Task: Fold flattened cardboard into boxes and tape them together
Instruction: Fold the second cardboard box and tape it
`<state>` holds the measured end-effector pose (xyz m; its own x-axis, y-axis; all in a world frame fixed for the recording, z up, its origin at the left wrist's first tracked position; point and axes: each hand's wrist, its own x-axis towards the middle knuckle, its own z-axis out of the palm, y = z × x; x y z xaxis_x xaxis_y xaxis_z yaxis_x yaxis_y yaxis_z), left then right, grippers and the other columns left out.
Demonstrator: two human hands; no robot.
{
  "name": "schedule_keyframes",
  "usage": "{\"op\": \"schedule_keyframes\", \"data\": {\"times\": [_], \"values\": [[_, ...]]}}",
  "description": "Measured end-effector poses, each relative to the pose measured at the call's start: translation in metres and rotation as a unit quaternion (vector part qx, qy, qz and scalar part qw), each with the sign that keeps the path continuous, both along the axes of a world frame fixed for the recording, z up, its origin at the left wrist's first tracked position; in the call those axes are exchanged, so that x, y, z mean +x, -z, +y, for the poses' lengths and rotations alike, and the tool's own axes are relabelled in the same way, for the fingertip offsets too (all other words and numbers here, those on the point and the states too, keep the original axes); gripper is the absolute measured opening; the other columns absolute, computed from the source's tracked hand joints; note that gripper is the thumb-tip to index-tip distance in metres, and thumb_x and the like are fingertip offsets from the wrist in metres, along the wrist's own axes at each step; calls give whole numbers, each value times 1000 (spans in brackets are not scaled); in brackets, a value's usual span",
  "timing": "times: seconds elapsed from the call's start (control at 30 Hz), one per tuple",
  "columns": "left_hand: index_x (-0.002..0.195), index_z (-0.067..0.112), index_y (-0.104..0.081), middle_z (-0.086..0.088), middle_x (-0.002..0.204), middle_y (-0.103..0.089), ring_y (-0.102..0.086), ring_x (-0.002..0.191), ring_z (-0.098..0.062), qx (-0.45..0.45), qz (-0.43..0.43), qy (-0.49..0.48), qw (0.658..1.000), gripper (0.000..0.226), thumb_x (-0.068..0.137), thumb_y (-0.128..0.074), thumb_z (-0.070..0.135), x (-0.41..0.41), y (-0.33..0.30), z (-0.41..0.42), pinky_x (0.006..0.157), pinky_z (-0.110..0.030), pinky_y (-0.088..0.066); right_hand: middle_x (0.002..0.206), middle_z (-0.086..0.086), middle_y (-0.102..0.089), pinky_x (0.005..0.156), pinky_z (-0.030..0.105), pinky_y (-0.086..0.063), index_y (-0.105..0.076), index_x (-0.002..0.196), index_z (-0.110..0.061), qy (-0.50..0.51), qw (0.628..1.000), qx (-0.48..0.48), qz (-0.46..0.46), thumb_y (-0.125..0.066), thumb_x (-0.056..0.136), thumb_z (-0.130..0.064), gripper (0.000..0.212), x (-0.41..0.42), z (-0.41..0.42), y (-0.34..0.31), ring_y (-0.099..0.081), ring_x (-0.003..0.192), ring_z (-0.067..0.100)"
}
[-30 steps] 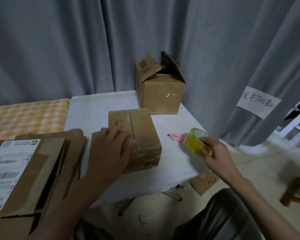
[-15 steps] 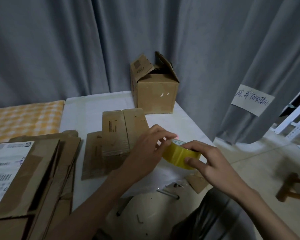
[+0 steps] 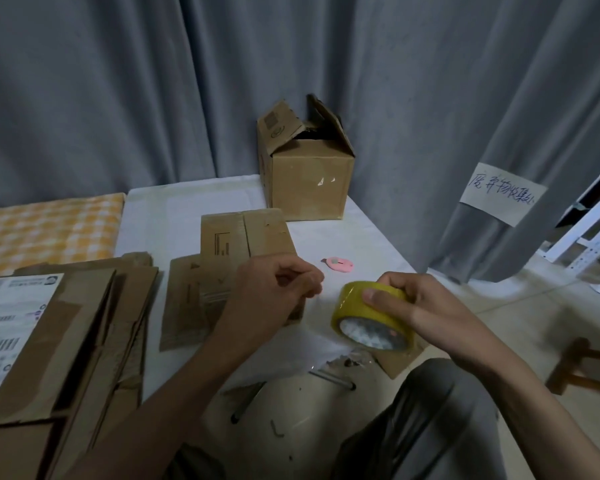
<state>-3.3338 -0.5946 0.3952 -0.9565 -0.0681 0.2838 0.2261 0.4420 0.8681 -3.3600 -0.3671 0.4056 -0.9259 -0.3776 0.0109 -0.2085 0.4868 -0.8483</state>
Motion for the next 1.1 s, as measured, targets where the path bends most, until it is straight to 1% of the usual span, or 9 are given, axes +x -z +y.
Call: {"op": "schedule_keyframes", "data": {"times": [0.1, 0.2, 0.27, 0.33, 0.43, 0.57, 0.8, 0.97, 1.1], "values": [[79, 19, -75, 4, 75, -74, -70, 72, -8, 98, -107, 22, 989, 14, 80, -73, 33, 4, -8, -14, 66, -16, -52, 66, 3, -62, 65, 27, -46, -65, 67, -21, -22, 992, -102, -77, -71, 84, -54, 38, 3, -4, -1, -59, 64, 15], [78, 17, -75, 0, 75, -74, -70, 76, -15, 79, -140, 3, 987, 13, 84, -72, 28, 4, -15, -36, 75, -28, -55, 64, -9, -67, 67, 18, -49, -73, 65, -27, -49, 971, -196, -127, -64, 90, -47, 33, 1, -11, 1, -63, 62, 5], [77, 12, -75, -3, 73, -73, -70, 73, -18, 57, -145, -3, 988, 15, 86, -72, 25, 6, -19, -57, 72, -27, -56, 66, -16, -67, 69, 19, -47, -74, 64, -29, -47, 966, -211, -144, -63, 89, -43, 31, -5, -15, 2, -62, 64, 2], [75, 11, -75, -6, 74, -73, -70, 72, -18, 53, -151, -16, 987, 17, 87, -71, 22, 10, -22, -85, 70, -26, -56, 62, -16, -58, 65, 21, -42, -67, 63, -17, -42, 984, -137, -105, -68, 87, -49, 40, -14, -17, 3, -54, 60, 4], [70, 10, -75, -11, 74, -72, -69, 69, -16, 90, -168, -61, 980, 18, 83, -72, 21, 18, -23, -127, 66, -23, -55, 56, 0, -40, 56, 28, -32, -49, 64, 0, 3, 1000, 25, 4, -71, 82, -58, 65, -32, -19, 1, -41, 51, 12], [68, 10, -73, -8, 69, -69, -65, 60, -9, 86, -207, -72, 972, 18, 82, -72, 21, 24, -10, -139, 52, -14, -49, 54, 2, -43, 55, 28, -35, -52, 58, -3, 22, 986, 135, 99, -73, 77, -61, 65, -61, -34, -5, -43, 51, 10], [83, 4, -69, -14, 70, -68, -66, 59, -19, 118, -172, -119, 971, 21, 79, -80, 22, 15, 11, -138, 51, -22, -52, 52, -3, -46, 47, 19, -32, -57, 53, -12, 9, 979, 184, 82, -79, 67, -63, 57, -93, -47, 2, -43, 48, 6], [73, 18, -73, -9, 73, -72, -71, 66, -19, 127, -170, -120, 970, 12, 79, -81, 26, 9, 21, -140, 59, -25, -56, 54, -1, -43, 47, 20, -29, -52, 55, -17, -2, 981, 185, 62, -79, 68, -61, 53, -101, -47, 13, -39, 50, 9], [86, 5, -69, -10, 74, -72, -70, 67, -18, 109, -188, -119, 969, 26, 79, -79, 28, 6, 28, -143, 61, -26, -56, 54, -1, -43, 46, 14, -31, -53, 56, -17, -12, 984, 173, 36, -80, 71, -59, 52, -106, -48, 21, -39, 48, 7]]}}
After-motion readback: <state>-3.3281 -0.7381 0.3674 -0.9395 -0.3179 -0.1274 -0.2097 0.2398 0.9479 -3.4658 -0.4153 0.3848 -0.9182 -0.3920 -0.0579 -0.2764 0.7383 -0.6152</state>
